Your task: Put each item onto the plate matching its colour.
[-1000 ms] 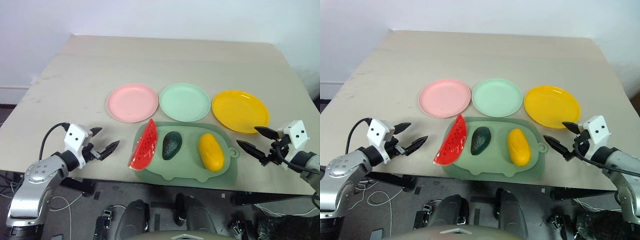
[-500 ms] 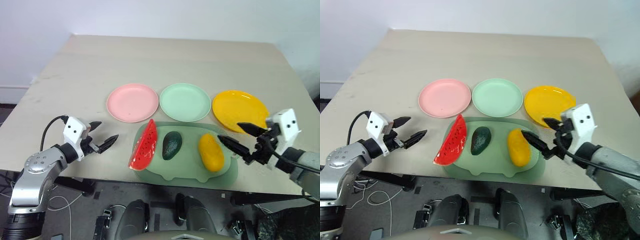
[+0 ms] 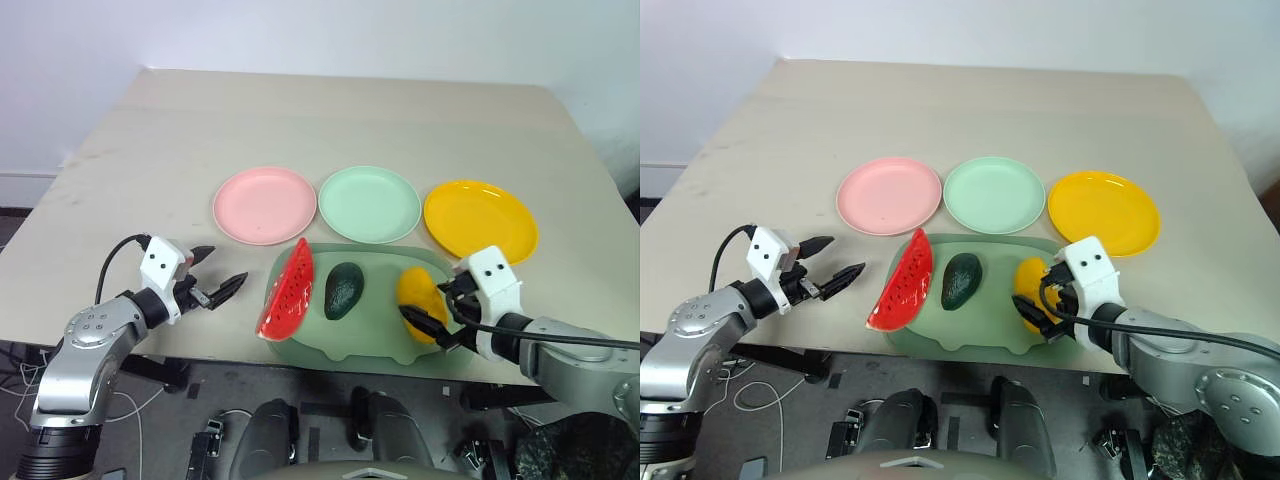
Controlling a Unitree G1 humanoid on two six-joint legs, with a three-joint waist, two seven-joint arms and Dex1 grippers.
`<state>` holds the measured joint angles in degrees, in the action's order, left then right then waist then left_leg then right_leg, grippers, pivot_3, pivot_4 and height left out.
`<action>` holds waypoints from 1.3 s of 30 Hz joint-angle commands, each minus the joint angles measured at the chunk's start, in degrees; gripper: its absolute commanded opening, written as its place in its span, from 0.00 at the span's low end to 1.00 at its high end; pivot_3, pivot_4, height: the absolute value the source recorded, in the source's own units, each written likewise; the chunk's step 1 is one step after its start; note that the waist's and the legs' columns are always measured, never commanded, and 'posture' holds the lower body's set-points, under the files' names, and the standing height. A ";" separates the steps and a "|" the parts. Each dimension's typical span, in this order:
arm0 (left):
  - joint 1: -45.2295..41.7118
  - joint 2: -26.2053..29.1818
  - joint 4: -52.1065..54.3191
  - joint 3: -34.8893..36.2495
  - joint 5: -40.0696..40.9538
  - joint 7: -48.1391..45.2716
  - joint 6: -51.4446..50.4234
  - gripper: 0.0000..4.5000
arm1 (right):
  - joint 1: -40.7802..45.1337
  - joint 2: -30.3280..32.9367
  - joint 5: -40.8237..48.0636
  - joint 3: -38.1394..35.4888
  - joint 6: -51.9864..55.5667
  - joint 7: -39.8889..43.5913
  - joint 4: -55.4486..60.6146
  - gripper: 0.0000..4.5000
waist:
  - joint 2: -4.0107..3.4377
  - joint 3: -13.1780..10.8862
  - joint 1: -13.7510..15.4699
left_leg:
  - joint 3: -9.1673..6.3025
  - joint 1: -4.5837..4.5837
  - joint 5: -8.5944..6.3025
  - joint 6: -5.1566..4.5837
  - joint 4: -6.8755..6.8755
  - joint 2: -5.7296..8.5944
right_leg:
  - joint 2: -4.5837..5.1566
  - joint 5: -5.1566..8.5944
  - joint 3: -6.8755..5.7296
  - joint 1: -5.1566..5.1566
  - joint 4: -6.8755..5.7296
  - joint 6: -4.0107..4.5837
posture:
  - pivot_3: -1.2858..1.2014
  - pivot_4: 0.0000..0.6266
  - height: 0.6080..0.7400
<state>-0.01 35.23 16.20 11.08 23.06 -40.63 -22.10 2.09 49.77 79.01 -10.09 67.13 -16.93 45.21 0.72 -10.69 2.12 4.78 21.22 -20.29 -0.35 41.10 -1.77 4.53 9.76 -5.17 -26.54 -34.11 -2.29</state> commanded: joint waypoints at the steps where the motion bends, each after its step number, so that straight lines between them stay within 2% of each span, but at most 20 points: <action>1: 0.41 0.01 2.67 0.69 0.17 0.59 0.45 1.00 | 1.58 0.63 -3.32 2.56 0.23 -0.19 -1.26 1.00 | 0.01 0.00 0.00 | 0.00 0.00 0.00 0.00 0.00 0.00 | 0.00 0.00 0.00 0.00 0.00 0.00 | 0.52 0.24 1.00; 7: 1.09 -0.02 3.70 1.07 0.55 1.32 0.27 1.00 | 3.42 -0.34 -9.08 5.49 0.75 0.82 -4.25 1.00 | 0.01 0.00 0.00 | 0.00 0.04 0.00 0.00 0.00 0.00 | 0.00 0.00 -0.01 -0.02 0.02 0.00 | 0.52 0.24 1.00; 10: 1.39 0.09 3.82 1.40 0.66 1.51 0.27 1.00 | 4.07 -1.05 -10.09 4.87 0.59 1.91 -5.28 0.86 | 0.01 0.00 0.00 | -0.01 0.05 0.00 0.00 0.00 0.00 | 0.00 0.00 -0.01 -0.04 0.01 -0.01 | 0.52 0.24 1.00; 12: 1.40 0.13 3.81 1.56 0.68 1.69 0.26 1.00 | 4.83 -0.78 -11.27 4.75 0.58 3.25 -5.10 0.71 | 0.01 0.00 0.03 | 0.00 0.06 0.00 0.00 0.00 0.00 | 0.00 0.00 -0.01 -0.05 0.01 -0.01 | 0.52 0.24 1.00; 14: 1.25 0.16 3.86 1.60 0.71 1.84 0.15 1.00 | 6.09 -0.51 -12.23 4.35 0.29 4.80 -4.83 0.68 | 0.00 0.00 0.00 | 0.00 0.06 0.00 0.00 0.01 0.00 | 0.00 0.00 -0.01 -0.05 0.02 -0.01 | 0.52 0.24 1.00; 16: 1.11 0.24 3.78 1.72 0.74 1.94 0.15 1.00 | 8.74 -0.35 -12.66 3.01 -0.72 7.05 -5.53 0.68 | 0.00 0.00 -0.01 | 0.00 0.06 0.00 0.00 0.01 0.00 | 0.00 0.00 -0.01 -0.07 0.02 -0.01 | 0.52 0.24 1.00; 20: 0.51 0.03 3.88 1.67 0.42 2.92 0.00 1.00 | 16.02 2.47 -21.43 1.28 -4.34 12.89 -15.38 0.68 | -0.01 -0.01 -0.10 | 0.03 0.08 0.00 -0.01 0.01 0.00 | 0.00 0.00 -0.01 -0.11 0.01 -0.01 | 0.52 0.24 1.00; 23: 0.38 -0.15 3.84 1.49 0.07 3.44 0.09 1.00 | 21.13 3.92 -31.96 6.46 -9.71 18.09 -25.13 0.68 | 0.00 0.00 0.00 | 0.00 0.10 0.00 -0.01 0.00 0.02 | -0.01 -0.01 -0.03 -0.10 0.03 -0.01 | 0.52 0.24 1.00; 27: 0.25 -0.61 4.21 1.16 -0.04 4.21 0.13 1.00 | 27.64 1.35 -45.56 13.91 -18.16 23.93 -40.64 0.68 | 0.00 0.00 -0.25 | 0.05 0.11 -0.01 -0.03 -0.01 0.05 | -0.01 -0.02 -0.02 -0.12 0.04 -0.03 | 0.52 0.24 1.00; 32: 1.22 -0.61 5.17 2.38 0.24 4.97 0.25 1.00 | 32.18 -1.54 -53.95 16.48 -22.69 30.43 -51.14 0.68 | -0.03 -0.02 -0.66 | 0.05 0.16 -0.01 -0.03 -0.02 0.05 | -0.02 -0.13 -0.03 -0.17 0.00 -0.19 | 0.52 0.24 1.00; 36: 2.75 -0.48 6.12 3.12 0.53 5.10 0.22 1.00 | 32.05 -1.67 -57.84 16.08 -23.54 33.60 -51.19 1.00 | -0.03 -0.02 -1.25 | 0.05 0.18 -0.01 -0.04 -0.03 0.02 | 0.01 -0.13 -0.03 -0.19 0.01 -0.20 | 0.52 0.24 1.00; 39: 3.05 -0.41 6.34 3.08 0.75 4.98 0.02 1.00 | 30.54 0.02 -61.88 14.52 -25.93 33.47 -46.51 1.00 | -0.03 -0.02 -1.45 | 0.06 0.16 -0.01 -0.05 -0.01 0.02 | 0.02 -0.13 -0.03 -0.18 0.01 -0.20 | 0.52 0.24 1.00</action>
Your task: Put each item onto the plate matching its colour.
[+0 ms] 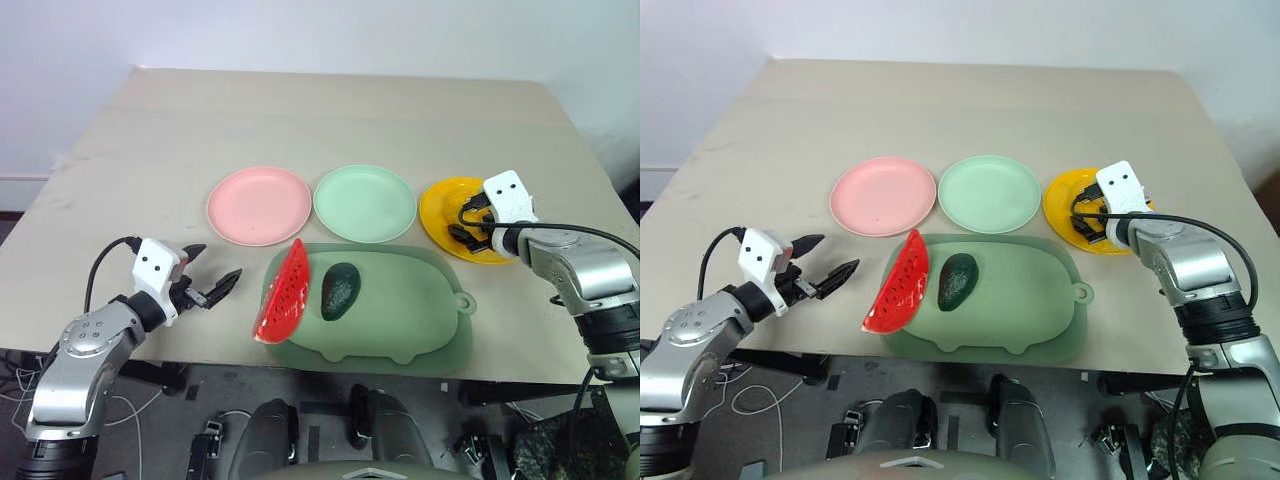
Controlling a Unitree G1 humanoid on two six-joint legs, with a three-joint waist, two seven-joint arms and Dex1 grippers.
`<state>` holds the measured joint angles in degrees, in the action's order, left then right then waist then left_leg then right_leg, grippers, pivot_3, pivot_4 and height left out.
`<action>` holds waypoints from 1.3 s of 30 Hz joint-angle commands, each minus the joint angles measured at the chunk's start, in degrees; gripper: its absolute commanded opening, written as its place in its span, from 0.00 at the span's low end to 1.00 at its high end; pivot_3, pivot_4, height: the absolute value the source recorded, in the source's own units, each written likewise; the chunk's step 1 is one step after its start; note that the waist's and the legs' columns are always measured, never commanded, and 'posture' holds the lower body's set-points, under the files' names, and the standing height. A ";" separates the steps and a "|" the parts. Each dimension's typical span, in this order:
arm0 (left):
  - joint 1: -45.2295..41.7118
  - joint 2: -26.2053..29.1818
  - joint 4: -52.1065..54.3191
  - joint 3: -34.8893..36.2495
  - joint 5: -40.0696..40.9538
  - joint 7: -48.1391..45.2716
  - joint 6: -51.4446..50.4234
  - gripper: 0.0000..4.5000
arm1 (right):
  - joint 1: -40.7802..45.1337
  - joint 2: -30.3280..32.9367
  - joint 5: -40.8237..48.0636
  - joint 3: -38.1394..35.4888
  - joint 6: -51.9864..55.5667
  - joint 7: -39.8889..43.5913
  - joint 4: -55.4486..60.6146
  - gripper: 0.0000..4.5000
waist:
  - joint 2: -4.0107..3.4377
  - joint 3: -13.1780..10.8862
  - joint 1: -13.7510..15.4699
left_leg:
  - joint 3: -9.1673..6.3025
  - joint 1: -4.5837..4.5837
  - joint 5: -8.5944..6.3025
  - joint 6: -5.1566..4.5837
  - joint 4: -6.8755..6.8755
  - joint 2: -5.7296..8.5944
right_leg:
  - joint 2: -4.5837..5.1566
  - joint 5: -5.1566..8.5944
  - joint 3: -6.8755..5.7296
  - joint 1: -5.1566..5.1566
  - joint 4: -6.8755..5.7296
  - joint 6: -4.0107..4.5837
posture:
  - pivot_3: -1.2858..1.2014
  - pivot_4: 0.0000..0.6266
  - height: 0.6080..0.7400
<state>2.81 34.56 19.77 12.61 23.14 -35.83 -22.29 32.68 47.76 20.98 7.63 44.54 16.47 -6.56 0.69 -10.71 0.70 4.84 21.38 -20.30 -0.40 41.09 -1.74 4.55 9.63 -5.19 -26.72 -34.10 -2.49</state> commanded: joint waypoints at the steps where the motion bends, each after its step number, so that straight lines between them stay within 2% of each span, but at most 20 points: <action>1: 0.17 0.34 2.73 1.54 0.73 0.09 0.13 1.00 | -0.88 2.94 -5.00 -4.31 -4.53 0.06 7.32 1.00 | -0.01 -0.01 0.00 | 0.00 -0.01 0.00 0.00 0.00 0.00 | 0.00 0.00 0.00 -0.01 -0.01 0.00 | 0.52 0.24 1.00; 5: -0.37 0.71 2.00 1.76 0.87 -0.40 0.05 1.00 | -4.26 5.39 -6.59 -9.12 -5.88 1.82 15.02 1.00 | -0.03 -0.01 0.05 | -0.02 0.01 0.00 0.01 -0.03 -0.01 | -0.01 0.01 -0.01 -0.03 -0.01 -0.01 | 0.52 0.24 1.00; 8: -1.44 1.13 0.60 1.17 0.61 -1.30 0.32 1.00 | -7.33 5.66 1.73 -16.28 -0.52 7.27 27.39 1.00 | -0.02 -0.01 0.06 | -0.02 0.00 0.00 0.01 -0.03 -0.01 | -0.01 0.01 -0.02 -0.01 0.00 -0.01 | 0.52 0.24 1.00; 12: -2.93 1.11 -0.78 0.22 0.33 -2.13 0.49 1.00 | -8.60 -3.40 23.56 -22.34 17.35 6.47 40.32 1.00 | 0.07 0.04 -0.20 | -0.04 -0.07 0.00 0.01 -0.03 -0.10 | -0.09 0.00 -0.01 0.02 -0.01 0.00 | 0.52 0.24 1.00; 14: -3.76 1.08 -1.26 -0.30 0.15 -2.40 0.44 1.00 | -8.22 -8.98 30.46 -22.73 24.39 2.30 43.41 1.00 | 0.06 0.03 -0.14 | -0.08 -0.08 0.00 0.01 -0.03 -0.14 | -0.12 0.01 -0.02 0.04 -0.03 0.02 | 0.52 0.24 1.00; 17: -4.47 1.21 -1.70 -0.47 0.05 -2.79 0.37 1.00 | -7.19 -17.17 35.95 -22.13 31.93 -5.49 45.09 1.00 | 0.04 0.02 -0.05 | -0.05 -0.04 0.00 0.01 -0.03 -0.09 | -0.05 0.00 -0.01 0.00 -0.05 0.02 | 0.52 0.24 1.00; 22: -4.37 1.61 -1.69 -0.03 0.03 -3.22 0.30 1.00 | -6.67 -25.14 37.96 -18.51 39.20 -12.99 46.17 1.00 | 0.04 0.02 -0.05 | -0.05 0.00 0.00 0.01 -0.02 -0.04 | 0.01 0.00 -0.02 -0.01 -0.04 0.03 | 0.52 0.24 1.00; 28: -3.23 1.37 -0.29 0.31 0.21 -2.65 -0.02 1.00 | -3.54 -30.65 36.46 -16.74 45.28 -16.84 43.71 1.00 | 0.02 0.03 -0.18 | -0.05 -0.02 0.00 0.01 -0.02 -0.04 | -0.01 0.00 -0.02 -0.01 -0.06 0.02 | 0.52 0.24 1.00; 33: -2.10 1.31 0.41 0.84 0.42 -2.26 -0.13 1.00 | -1.76 -32.80 34.47 -14.42 47.95 -17.39 42.16 1.00 | 0.02 0.03 -0.30 | -0.05 0.00 0.00 0.01 -0.04 -0.04 | -0.02 0.00 -0.02 -0.03 -0.07 0.03 | 0.52 0.24 1.00; 39: -1.47 0.85 0.90 0.96 0.39 -1.72 -0.21 1.00 | -2.07 -31.87 32.65 -9.31 47.96 -17.99 40.26 1.00 | 0.01 0.03 -0.36 | -0.05 -0.01 0.00 0.01 -0.04 -0.04 | -0.01 0.00 -0.03 -0.03 -0.07 0.03 | 0.52 0.24 1.00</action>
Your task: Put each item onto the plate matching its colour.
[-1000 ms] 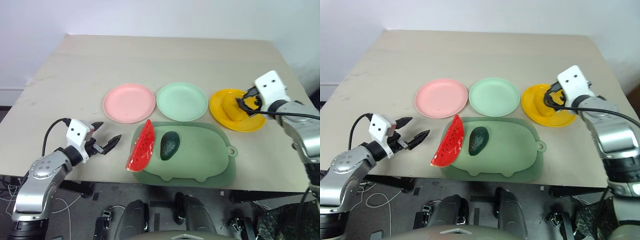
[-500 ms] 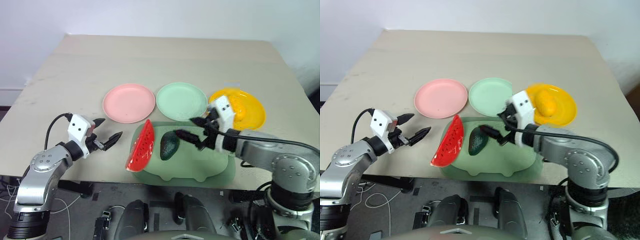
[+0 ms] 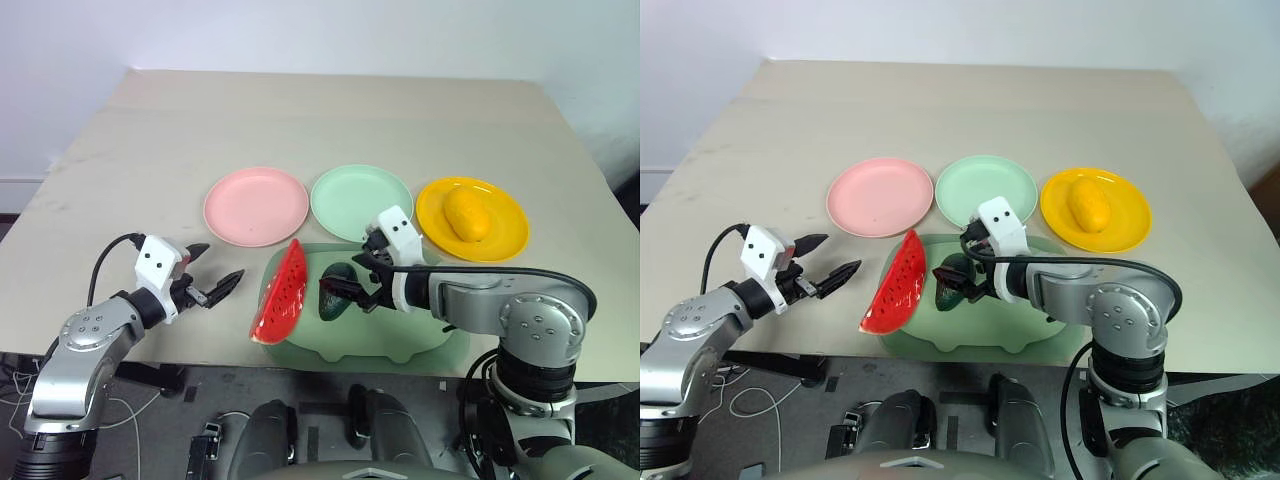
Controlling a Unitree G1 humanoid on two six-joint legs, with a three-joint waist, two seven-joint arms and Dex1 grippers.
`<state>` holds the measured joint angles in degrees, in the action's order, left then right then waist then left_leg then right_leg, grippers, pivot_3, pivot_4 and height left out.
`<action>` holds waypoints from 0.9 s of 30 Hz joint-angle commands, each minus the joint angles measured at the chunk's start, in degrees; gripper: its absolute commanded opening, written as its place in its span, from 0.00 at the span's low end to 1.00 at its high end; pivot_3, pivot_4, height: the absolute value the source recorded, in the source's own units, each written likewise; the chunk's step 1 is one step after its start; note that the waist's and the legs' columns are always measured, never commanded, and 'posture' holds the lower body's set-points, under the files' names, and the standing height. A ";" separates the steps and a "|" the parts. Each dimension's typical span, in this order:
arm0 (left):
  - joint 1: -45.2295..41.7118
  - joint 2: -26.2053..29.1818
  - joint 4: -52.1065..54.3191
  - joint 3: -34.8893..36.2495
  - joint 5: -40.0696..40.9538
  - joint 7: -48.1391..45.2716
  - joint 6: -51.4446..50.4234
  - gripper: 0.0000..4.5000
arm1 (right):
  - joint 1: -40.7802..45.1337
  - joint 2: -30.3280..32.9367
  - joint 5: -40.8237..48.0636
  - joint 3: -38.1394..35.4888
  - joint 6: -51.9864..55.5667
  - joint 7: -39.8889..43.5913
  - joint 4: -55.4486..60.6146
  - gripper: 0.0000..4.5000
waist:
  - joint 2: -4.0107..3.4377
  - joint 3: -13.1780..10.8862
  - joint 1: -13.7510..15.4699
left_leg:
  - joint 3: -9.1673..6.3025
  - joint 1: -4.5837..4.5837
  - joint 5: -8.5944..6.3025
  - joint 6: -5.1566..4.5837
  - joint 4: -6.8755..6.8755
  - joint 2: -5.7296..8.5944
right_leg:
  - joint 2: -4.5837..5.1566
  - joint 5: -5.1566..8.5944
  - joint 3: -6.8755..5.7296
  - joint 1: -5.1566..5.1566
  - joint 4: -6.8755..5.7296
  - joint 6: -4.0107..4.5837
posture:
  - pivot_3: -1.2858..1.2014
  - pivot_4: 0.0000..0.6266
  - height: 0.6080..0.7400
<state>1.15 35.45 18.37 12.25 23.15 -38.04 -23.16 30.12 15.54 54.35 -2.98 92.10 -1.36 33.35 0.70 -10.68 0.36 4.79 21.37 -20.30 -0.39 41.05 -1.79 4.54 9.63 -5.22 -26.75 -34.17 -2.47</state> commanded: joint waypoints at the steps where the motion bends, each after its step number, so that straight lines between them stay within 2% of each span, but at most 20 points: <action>1: 0.35 -0.09 2.39 1.33 0.38 0.54 0.72 1.00 | 0.41 0.44 -0.99 1.71 0.40 -0.12 0.19 1.00 | 0.00 0.00 -0.03 | 0.00 0.00 0.00 0.00 0.00 0.00 | 0.00 0.00 0.00 0.00 0.00 0.00 | 0.52 0.24 1.00; 11: 0.71 -0.15 1.94 1.67 0.38 0.74 1.43 1.00 | 0.49 6.95 -9.56 8.25 -1.72 3.20 -0.05 1.00 | 0.00 0.00 -0.06 | -0.01 0.00 0.00 0.00 0.00 0.00 | 0.00 0.00 -0.01 0.00 0.02 0.00 | 0.52 0.24 1.00; 20: 0.22 -0.18 0.92 1.34 0.12 0.39 2.37 1.00 | -0.15 8.52 -13.60 10.02 -3.89 7.25 0.46 1.00 | 0.00 0.00 -0.11 | -0.01 0.01 0.00 0.00 -0.01 0.00 | 0.00 0.01 -0.01 -0.01 0.03 0.00 | 0.52 0.24 1.00; 23: 0.17 -0.18 0.56 1.25 0.05 0.34 2.77 1.00 | -0.44 8.65 -14.91 10.30 -4.57 8.15 0.40 0.86 | 0.00 0.00 -0.12 | -0.01 0.01 0.00 0.00 -0.01 0.00 | 0.00 0.01 -0.01 -0.01 0.04 0.00 | 0.52 0.24 1.00; 25: 0.16 -0.19 0.44 1.21 0.00 0.33 2.95 1.00 | -0.53 8.74 -15.58 10.49 -4.98 8.67 0.39 0.73 | 0.00 0.00 -0.11 | -0.01 0.01 0.00 0.00 -0.01 0.00 | 0.00 0.01 -0.02 -0.01 0.03 0.00 | 0.52 0.24 1.00; 27: 0.11 -0.22 0.34 1.18 -0.04 0.38 3.11 1.00 | -0.51 8.80 -16.28 10.58 -5.40 9.30 0.35 0.69 | 0.00 0.00 -0.11 | -0.01 0.01 0.00 0.00 -0.02 -0.01 | 0.00 0.01 -0.02 -0.01 0.04 0.00 | 0.52 0.24 1.00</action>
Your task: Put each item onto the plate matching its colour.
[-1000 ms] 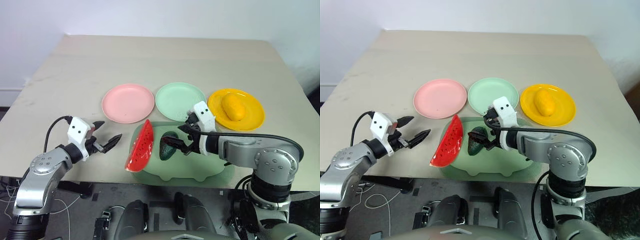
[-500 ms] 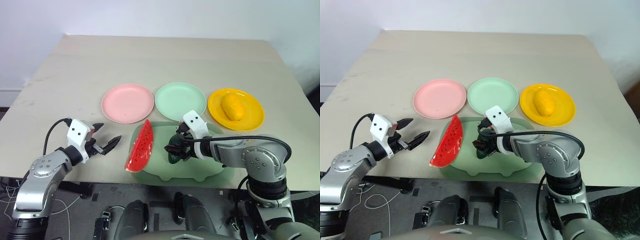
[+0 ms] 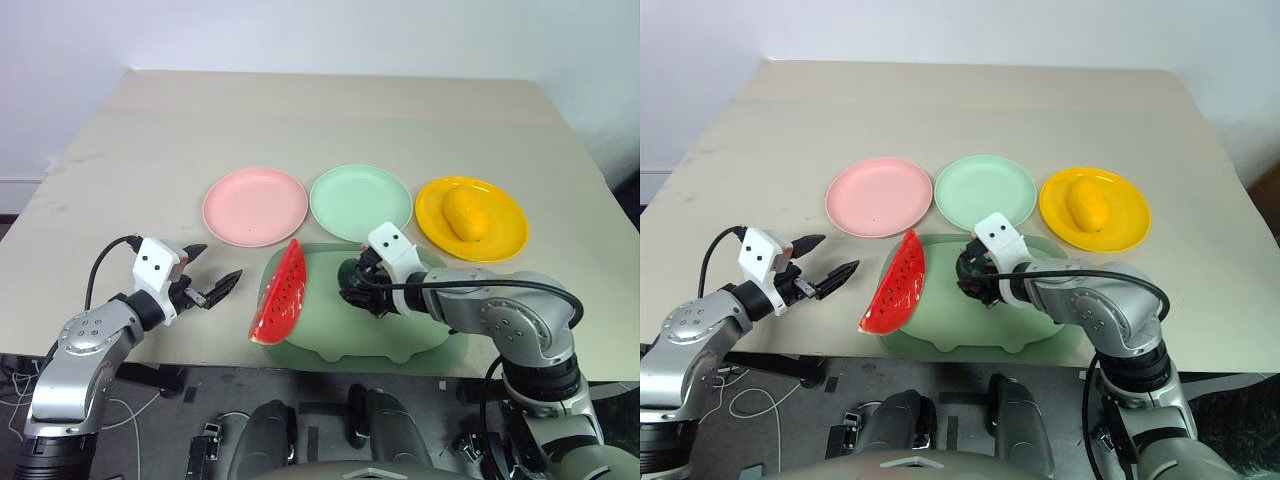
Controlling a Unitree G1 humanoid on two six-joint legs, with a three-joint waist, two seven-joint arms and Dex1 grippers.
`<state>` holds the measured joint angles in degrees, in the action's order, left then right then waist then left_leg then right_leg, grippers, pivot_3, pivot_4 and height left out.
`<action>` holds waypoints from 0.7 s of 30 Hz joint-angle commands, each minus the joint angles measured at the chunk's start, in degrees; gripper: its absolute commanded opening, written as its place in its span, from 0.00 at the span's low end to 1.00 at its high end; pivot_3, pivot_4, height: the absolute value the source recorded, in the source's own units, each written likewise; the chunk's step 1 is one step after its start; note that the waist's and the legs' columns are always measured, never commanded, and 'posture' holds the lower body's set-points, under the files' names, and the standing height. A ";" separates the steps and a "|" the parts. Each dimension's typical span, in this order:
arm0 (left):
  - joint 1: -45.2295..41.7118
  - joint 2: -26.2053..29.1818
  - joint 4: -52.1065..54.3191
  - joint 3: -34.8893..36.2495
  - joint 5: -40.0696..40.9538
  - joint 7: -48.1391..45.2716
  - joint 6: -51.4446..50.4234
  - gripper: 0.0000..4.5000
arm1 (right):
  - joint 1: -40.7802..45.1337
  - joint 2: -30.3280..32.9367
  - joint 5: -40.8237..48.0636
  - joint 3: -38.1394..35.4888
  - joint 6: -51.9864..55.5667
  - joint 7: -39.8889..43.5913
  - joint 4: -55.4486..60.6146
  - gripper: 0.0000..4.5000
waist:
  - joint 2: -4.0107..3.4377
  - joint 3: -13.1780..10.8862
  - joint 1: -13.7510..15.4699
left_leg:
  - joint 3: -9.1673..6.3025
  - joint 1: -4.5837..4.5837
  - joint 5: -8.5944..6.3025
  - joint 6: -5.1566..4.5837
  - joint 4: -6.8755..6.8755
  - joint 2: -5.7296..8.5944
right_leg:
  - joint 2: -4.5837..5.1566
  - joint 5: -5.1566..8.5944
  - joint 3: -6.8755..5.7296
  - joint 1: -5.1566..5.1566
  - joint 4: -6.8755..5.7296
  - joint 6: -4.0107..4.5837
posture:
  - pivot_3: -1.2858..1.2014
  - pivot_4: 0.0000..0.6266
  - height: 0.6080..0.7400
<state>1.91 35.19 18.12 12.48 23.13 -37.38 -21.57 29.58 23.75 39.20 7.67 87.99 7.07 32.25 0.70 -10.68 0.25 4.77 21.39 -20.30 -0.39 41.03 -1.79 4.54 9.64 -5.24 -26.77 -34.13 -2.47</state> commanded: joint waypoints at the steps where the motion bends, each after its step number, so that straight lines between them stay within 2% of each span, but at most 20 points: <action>1: -0.65 0.01 0.58 0.95 -0.01 -0.24 1.56 1.00 | 0.05 0.69 -1.50 0.00 -1.54 1.16 1.49 0.69 | 0.00 0.00 0.00 | 0.00 0.00 0.00 0.00 0.00 0.00 | 0.00 0.00 0.00 0.00 0.00 0.00 | 0.52 0.24 1.00; 5: -0.38 0.05 0.65 1.14 0.05 -0.18 1.71 1.00 | 2.14 1.08 -3.09 -0.89 -5.16 2.76 1.62 0.69 | 0.00 0.00 -0.01 | 0.00 0.00 0.00 0.00 0.00 0.00 | 0.00 0.00 0.00 -0.01 0.00 0.00 | 0.52 0.24 1.00; 8: 0.04 0.30 0.69 1.76 0.15 -0.13 1.82 1.00 | 6.95 1.22 -4.76 -2.36 -9.00 4.41 -1.26 0.69 | -0.01 -0.02 -0.11 | 0.01 0.02 0.00 0.00 0.00 0.00 | 0.00 0.00 0.00 -0.03 -0.01 0.00 | 0.52 0.24 1.00; 11: 0.26 0.39 0.92 2.32 0.22 0.17 1.71 1.00 | 12.59 2.84 -8.86 -1.38 -15.26 6.54 -9.97 0.69 | -0.01 -0.02 -0.64 | 0.01 0.01 0.00 0.00 -0.01 0.00 | -0.01 0.00 -0.01 -0.03 -0.02 0.00 | 0.52 0.24 1.00; 14: 0.61 0.26 1.77 2.27 0.12 0.76 1.29 1.00 | 15.74 4.18 -14.45 2.74 -24.15 9.58 -19.91 0.69 | 0.00 -0.01 -0.82 | -0.03 0.03 0.00 0.00 -0.03 0.02 | 0.01 0.00 -0.06 0.00 0.02 0.00 | 0.52 0.24 1.00; 17: 1.21 0.09 4.09 3.05 0.61 2.44 -0.34 1.00 | 18.80 2.88 -20.27 6.37 -34.51 12.93 -32.84 0.69 | 0.01 -0.02 -1.12 | 0.03 0.04 -0.01 -0.03 -0.03 0.04 | 0.03 0.00 -0.05 -0.01 0.03 -0.01 | 0.52 0.24 1.00; 21: 1.30 -0.21 8.45 4.42 2.86 5.08 -4.77 1.00 | 20.73 1.29 -24.64 8.11 -42.38 16.90 -42.62 0.69 | -0.01 -0.04 -1.19 | 0.02 0.04 -0.01 -0.02 -0.06 0.02 | 0.01 -0.01 -0.04 -0.04 -0.01 -0.01 | 0.52 0.24 1.00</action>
<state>3.36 34.84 22.99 14.82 24.51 -33.45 -24.95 47.70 25.42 16.37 15.73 49.43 22.43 -9.29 0.69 -10.72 -0.94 4.79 21.43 -20.31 -0.41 40.97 -1.79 4.55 9.63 -5.28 -26.81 -34.15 -2.48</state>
